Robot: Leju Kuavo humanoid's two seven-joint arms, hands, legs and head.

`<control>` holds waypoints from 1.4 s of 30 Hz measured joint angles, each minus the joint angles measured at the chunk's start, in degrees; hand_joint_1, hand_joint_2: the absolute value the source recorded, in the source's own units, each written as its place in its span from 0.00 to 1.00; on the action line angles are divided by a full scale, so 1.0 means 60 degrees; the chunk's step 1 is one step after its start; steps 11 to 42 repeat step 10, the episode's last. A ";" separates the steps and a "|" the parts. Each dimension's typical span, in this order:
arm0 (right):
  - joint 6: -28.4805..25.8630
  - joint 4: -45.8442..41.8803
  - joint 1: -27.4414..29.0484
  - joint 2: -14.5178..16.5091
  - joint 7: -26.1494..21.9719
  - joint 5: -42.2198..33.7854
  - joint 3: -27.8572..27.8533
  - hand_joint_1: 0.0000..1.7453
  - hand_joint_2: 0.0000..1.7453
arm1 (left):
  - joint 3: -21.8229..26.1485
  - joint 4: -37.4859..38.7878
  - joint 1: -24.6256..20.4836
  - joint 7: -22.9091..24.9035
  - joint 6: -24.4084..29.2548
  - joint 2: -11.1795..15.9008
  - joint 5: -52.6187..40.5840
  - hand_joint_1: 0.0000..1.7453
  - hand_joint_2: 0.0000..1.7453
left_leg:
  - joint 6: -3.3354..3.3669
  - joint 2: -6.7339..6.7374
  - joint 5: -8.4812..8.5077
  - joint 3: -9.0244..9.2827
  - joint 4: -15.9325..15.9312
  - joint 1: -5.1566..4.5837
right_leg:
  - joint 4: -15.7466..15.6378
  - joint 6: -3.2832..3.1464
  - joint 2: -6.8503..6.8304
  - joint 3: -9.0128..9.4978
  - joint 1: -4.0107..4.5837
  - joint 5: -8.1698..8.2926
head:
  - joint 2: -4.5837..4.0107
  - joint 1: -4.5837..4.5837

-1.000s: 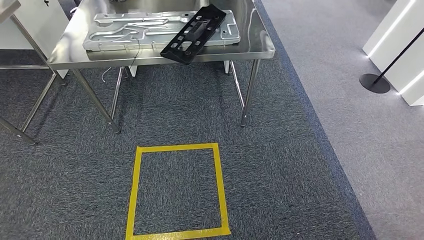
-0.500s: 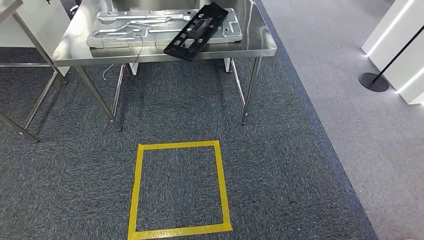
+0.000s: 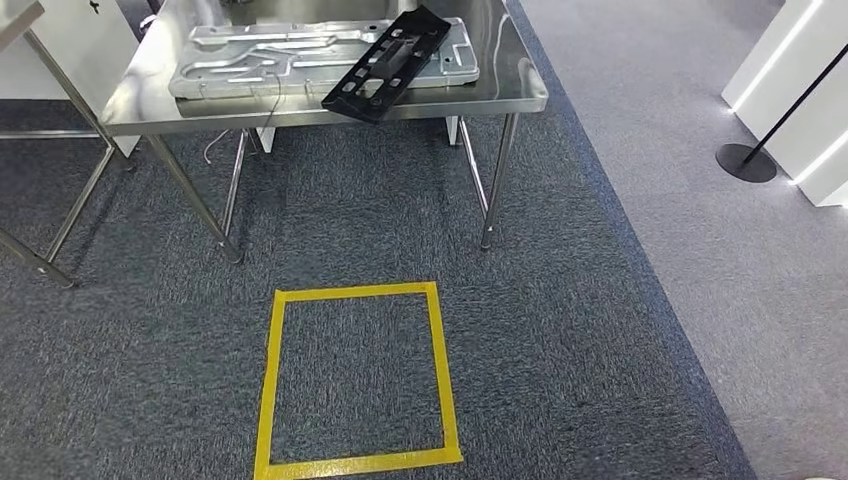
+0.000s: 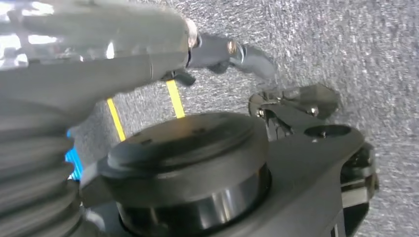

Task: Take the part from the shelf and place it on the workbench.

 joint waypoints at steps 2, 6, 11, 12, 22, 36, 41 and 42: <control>0.0052 -0.0093 0.0006 -0.0036 -0.0023 -0.0192 0.0186 0.00 0.25 | 0.0456 -0.0019 0.0092 0.0051 -0.0036 0.0002 -0.0482 0.00 0.25 | 0.0146 -0.0026 -0.0033 -0.0018 -0.0046 -0.0027 | 0.0037 0.0106 -0.0018 -0.0053 0.0000 0.0002 | 0.0000 0.0000; 0.0151 -0.0178 0.0166 -0.0094 -0.0071 -0.0575 0.0585 0.00 0.00 | 0.1361 -0.0164 0.0337 0.0185 -0.0133 0.0013 -0.1468 0.00 0.00 | 0.0344 0.0019 0.0053 -0.0035 -0.0133 -0.0004 | 0.1120 0.0297 0.0029 -0.0527 -0.0081 -0.0708 | -0.0001 0.0001; 0.0235 -0.0164 0.0500 -0.0118 -0.0089 -0.0906 0.0925 0.00 0.00 | 0.2181 -0.0477 0.0437 0.0277 -0.0180 0.0017 -0.2294 0.00 0.00 | 0.0391 0.0024 0.0066 -0.0083 -0.0128 -0.0030 | 0.2875 0.0358 0.0046 -0.1370 -0.0103 -0.1318 | 0.0000 0.0001; 0.0235 -0.0164 0.0500 -0.0118 -0.0089 -0.0906 0.0925 0.00 0.00 | 0.2181 -0.0477 0.0437 0.0277 -0.0180 0.0017 -0.2294 0.00 0.00 | 0.0391 0.0024 0.0066 -0.0083 -0.0128 -0.0030 | 0.2875 0.0358 0.0046 -0.1370 -0.0103 -0.1318 | 0.0000 0.0001; 0.0235 -0.0164 0.0500 -0.0118 -0.0089 -0.0906 0.0925 0.00 0.00 | 0.2181 -0.0477 0.0437 0.0277 -0.0180 0.0017 -0.2294 0.00 0.00 | 0.0391 0.0024 0.0066 -0.0083 -0.0128 -0.0030 | 0.2875 0.0358 0.0046 -0.1370 -0.0103 -0.1318 | 0.0000 0.0001; 0.0235 -0.0164 0.0500 -0.0118 -0.0089 -0.0906 0.0925 0.00 0.00 | 0.2181 -0.0477 0.0437 0.0277 -0.0180 0.0017 -0.2294 0.00 0.00 | 0.0391 0.0024 0.0066 -0.0083 -0.0128 -0.0030 | 0.2875 0.0358 0.0046 -0.1370 -0.0103 -0.1318 | 0.0000 0.0001; 0.0235 -0.0164 0.0500 -0.0118 -0.0089 -0.0906 0.0925 0.00 0.00 | 0.2181 -0.0477 0.0437 0.0277 -0.0180 0.0017 -0.2294 0.00 0.00 | 0.0391 0.0024 0.0066 -0.0083 -0.0128 -0.0030 | 0.2875 0.0358 0.0046 -0.1370 -0.0103 -0.1318 | 0.0000 0.0001; 0.0235 -0.0164 0.0500 -0.0118 -0.0089 -0.0906 0.0925 0.00 0.00 | 0.2181 -0.0477 0.0437 0.0277 -0.0180 0.0017 -0.2294 0.00 0.00 | 0.0391 0.0024 0.0066 -0.0083 -0.0128 -0.0030 | 0.2875 0.0358 0.0046 -0.1370 -0.0103 -0.1318 | 0.0000 0.0001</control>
